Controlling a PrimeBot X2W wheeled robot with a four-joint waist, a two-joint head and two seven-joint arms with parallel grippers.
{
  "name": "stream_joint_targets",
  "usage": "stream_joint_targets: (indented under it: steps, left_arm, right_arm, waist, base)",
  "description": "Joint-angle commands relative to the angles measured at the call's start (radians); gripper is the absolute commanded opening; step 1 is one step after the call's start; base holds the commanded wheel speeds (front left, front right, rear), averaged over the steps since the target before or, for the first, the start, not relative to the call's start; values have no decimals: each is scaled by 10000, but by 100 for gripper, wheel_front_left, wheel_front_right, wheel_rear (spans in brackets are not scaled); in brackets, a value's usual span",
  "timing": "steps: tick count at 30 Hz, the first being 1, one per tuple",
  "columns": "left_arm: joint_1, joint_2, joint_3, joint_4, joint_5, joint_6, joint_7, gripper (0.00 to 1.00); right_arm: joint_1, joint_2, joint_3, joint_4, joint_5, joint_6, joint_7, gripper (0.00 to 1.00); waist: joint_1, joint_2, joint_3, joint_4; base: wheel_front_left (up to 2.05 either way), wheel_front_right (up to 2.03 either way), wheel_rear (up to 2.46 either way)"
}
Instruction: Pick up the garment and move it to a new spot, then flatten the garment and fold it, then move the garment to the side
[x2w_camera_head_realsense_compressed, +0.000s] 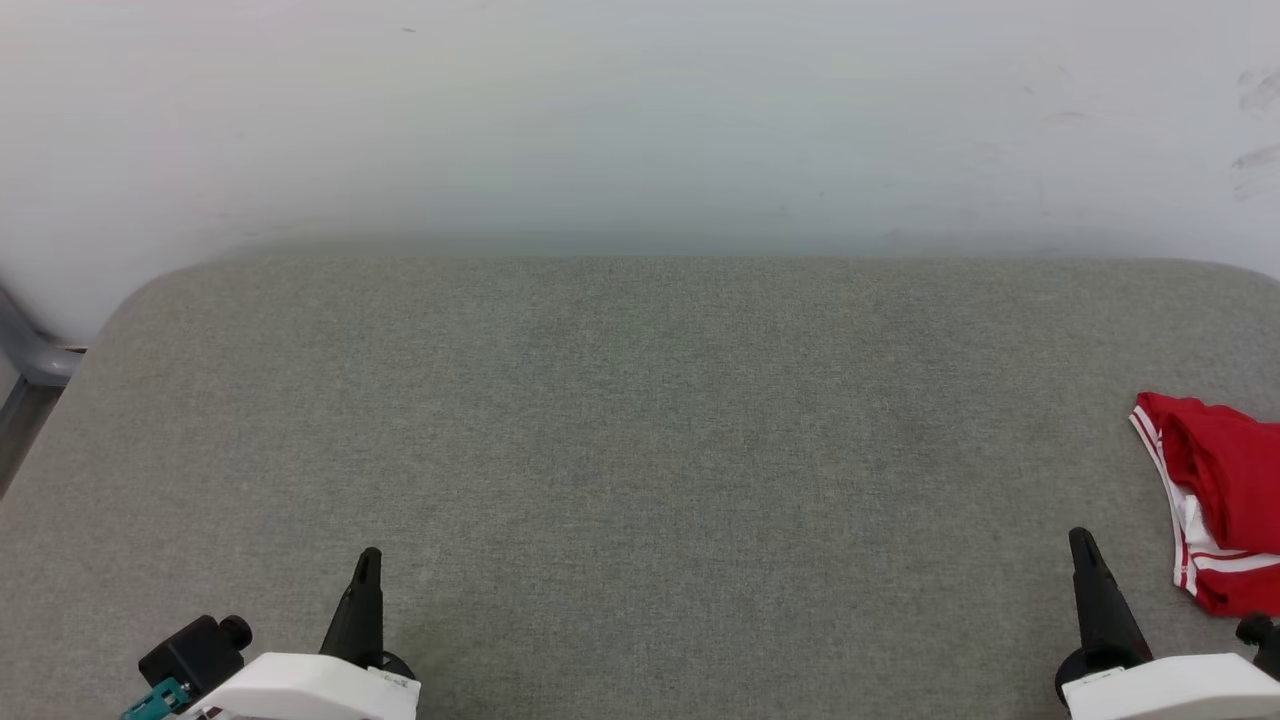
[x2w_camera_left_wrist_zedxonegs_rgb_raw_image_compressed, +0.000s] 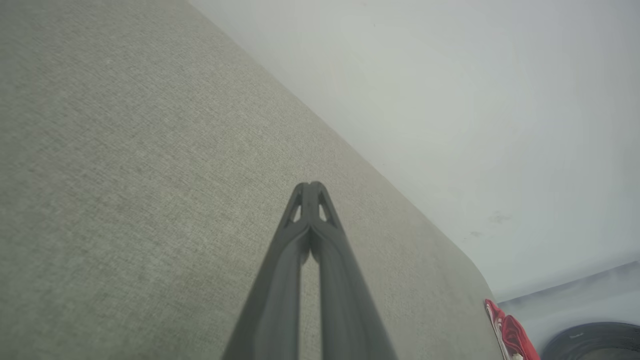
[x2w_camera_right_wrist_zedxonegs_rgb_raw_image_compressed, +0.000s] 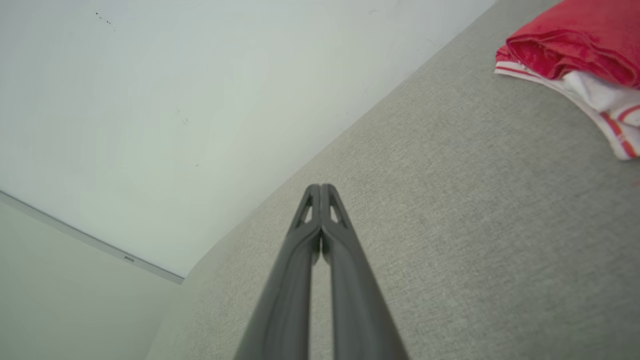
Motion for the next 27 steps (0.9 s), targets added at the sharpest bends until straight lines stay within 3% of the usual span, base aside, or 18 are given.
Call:
stream_joint_targets:
  steps: [1, 27]
  left_arm:
    - [-308, 8, 79, -85, -353, -87, 85, 0]
    - [-813, -16, 444, 213, -3698, -362, 892, 0]
  right_arm:
    - [-303, -60, -24, -67, 347, -1, 82, 0]
    - [-919, -54, -73, 337, 3595, -2, 871, 0]
  waist:
    - [0, -1, 4, -5]
    - [0, -1, 77, -110]
  base:
    - [0, 0, 0]
    - [0, 0, 0]
